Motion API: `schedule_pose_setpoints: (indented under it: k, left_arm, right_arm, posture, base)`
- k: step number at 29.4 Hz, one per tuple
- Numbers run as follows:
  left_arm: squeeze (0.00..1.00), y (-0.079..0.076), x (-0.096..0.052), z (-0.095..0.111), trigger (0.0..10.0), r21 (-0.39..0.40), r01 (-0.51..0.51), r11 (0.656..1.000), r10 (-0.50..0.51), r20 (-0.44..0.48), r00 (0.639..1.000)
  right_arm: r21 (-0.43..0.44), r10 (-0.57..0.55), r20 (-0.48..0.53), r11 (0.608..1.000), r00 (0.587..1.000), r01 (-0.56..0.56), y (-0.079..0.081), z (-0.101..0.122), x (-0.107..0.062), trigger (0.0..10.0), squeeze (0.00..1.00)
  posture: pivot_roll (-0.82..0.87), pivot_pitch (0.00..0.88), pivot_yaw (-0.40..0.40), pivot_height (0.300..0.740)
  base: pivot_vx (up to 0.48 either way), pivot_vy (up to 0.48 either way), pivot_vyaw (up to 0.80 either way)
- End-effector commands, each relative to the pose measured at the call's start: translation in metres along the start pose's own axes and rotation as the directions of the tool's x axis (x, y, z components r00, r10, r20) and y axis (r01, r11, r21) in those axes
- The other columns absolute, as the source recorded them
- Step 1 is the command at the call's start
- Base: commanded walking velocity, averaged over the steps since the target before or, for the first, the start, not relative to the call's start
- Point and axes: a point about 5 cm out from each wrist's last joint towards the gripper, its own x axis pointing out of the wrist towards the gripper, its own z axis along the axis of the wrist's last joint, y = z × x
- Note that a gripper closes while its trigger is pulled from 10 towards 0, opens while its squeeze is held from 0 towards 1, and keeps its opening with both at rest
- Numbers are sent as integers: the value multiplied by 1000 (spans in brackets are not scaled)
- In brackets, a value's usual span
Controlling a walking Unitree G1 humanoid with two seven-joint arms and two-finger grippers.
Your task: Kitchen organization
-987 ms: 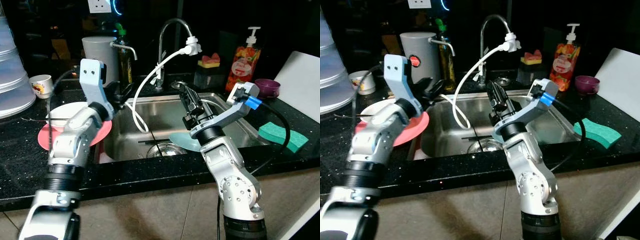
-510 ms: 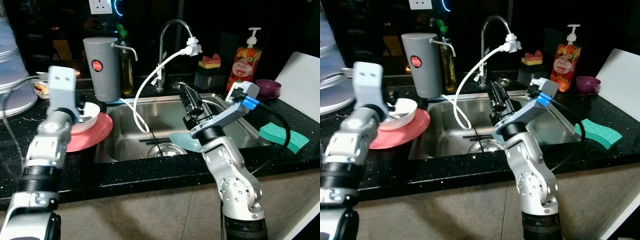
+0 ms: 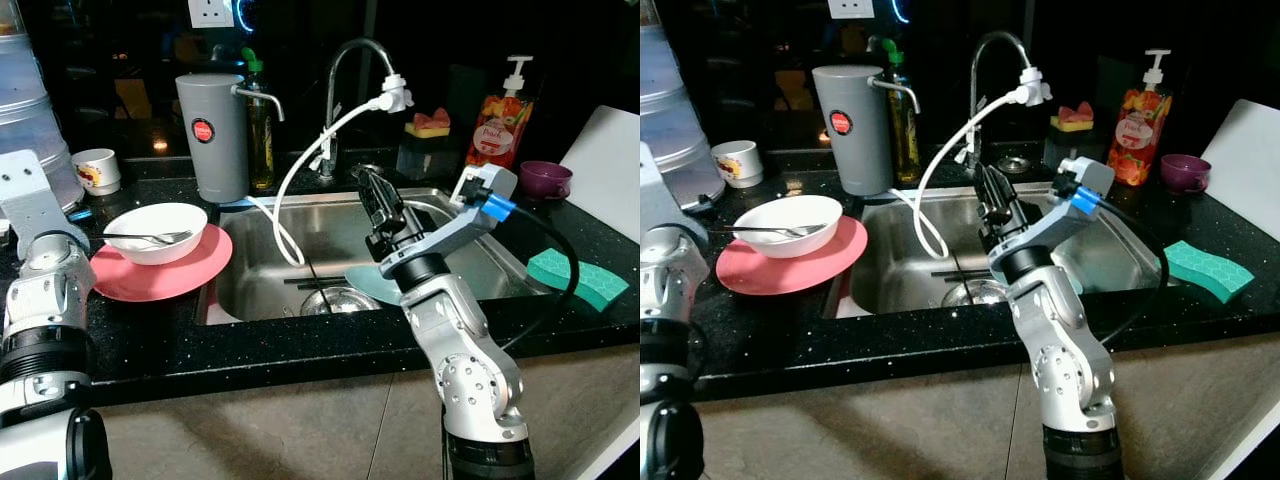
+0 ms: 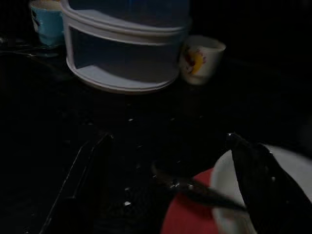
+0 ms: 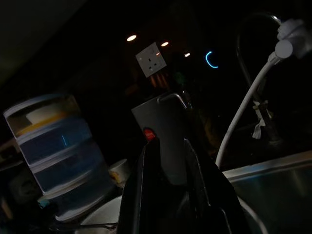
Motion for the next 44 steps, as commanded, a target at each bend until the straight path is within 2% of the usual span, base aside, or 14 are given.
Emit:
schedule_pose_setpoints:
  k: [1, 2, 6, 15, 18, 34, 36, 37, 38, 39, 41, 42, 43, 44]
  left_arm:
    - [0, 3, 2, -1, 10000, -72, -33, 997, 31, -19, 999]
    - [0, 5, 3, -2, 10000, -135, -43, 990, 37, -46, 998]
    - [0, 5, 5, -5, 10000, -232, -9, 973, -11, -83, 997]
    - [0, 4, 11, -17, 10000, -315, 61, 947, -104, -124, 987]
    - [0, 1, 15, -21, 10000, -389, 95, 916, -163, -146, 976]
    - [0, -6, 20, -19, 10000, -405, 157, 901, -219, -110, 970]
    - [0, -6, 21, -20, 8706, -405, 155, 901, -218, -113, 969]
    - [0, -5, 21, -21, 6275, -404, 150, 902, -214, -117, 970]
    - [0, -5, 21, -22, 5843, -404, 147, 903, -211, -119, 970]
    - [0, -4, 22, -23, 4118, -405, 145, 903, -210, -120, 970]
    - [0, -4, 22, -23, 2745, -407, 146, 902, -211, -120, 970]
    - [0, -4, 22, -23, 2745, -407, 146, 902, -211, -120, 970]
    - [0, -4, 22, -23, 0, -408, 146, 901, -211, -119, 970]
    - [0, -3, 22, -24, 0, -409, 144, 901, -209, -120, 971]
  right_arm:
    - [-56, 47, -42, 997, 998, -49, 4, -6, -1, 10000, 0]
    - [-132, 114, -127, 983, 985, -131, 11, -16, -3, 10000, 0]
    - [-178, 220, -257, 946, 941, -270, 21, -34, -11, 10000, 0]
    - [-163, 263, -276, 935, 925, -315, 27, -38, -13, 10000, 0]
    - [-171, 301, -284, 919, 911, -357, 31, -39, -13, 10000, 0]
    - [-239, 299, -432, 872, 851, -428, 27, -55, -21, 10000, 0]
    - [-243, 281, -443, 876, 851, -416, 25, -56, -20, 10000, 0]
    - [-249, 269, -450, 878, 852, -408, 23, -56, -19, 10000, 0]
    - [-255, 258, -454, 879, 853, -402, 21, -56, -16, 10000, 0]
    - [-264, 247, -456, 880, 855, -396, 19, -55, -14, 10000, 0]
    - [-271, 241, -458, 879, 856, -393, 18, -54, -12, 10000, 0]
    - [-271, 241, -458, 879, 856, -393, 18, -54, -12, 10000, 0]
    - [-280, 236, -457, 877, 858, -390, 17, -52, -9, 10000, 0]
    - [-288, 232, -453, 876, 861, -387, 17, -51, -7, 10000, 0]
  posture:
    - [35, 79, 5, 740]
    - [36, 79, 4, 740]
    - [39, 78, 0, 740]
    - [36, 77, -5, 740]
    - [30, 74, -7, 740]
    - [15, 63, -3, 740]
    - [13, 62, -1, 740]
    - [13, 62, -1, 740]
    - [10, 60, -1, 740]
    - [10, 60, -1, 740]
    - [10, 60, -1, 740]
    - [10, 60, -1, 740]
    - [10, 60, -1, 740]
    - [11, 54, -2, 740]
  base:
    - [0, 0, 0]
    - [0, 0, 0]
    - [0, 0, 0]
    - [0, 0, 0]
    - [0, 0, 0]
    - [0, 0, 0]
    - [0, 0, 0]
    - [0, 0, 0]
    - [0, 0, 0]
    - [0, 0, 0]
    - [0, 0, 0]
    - [0, 0, 0]
    - [0, 0, 0]
    - [0, 0, 0]
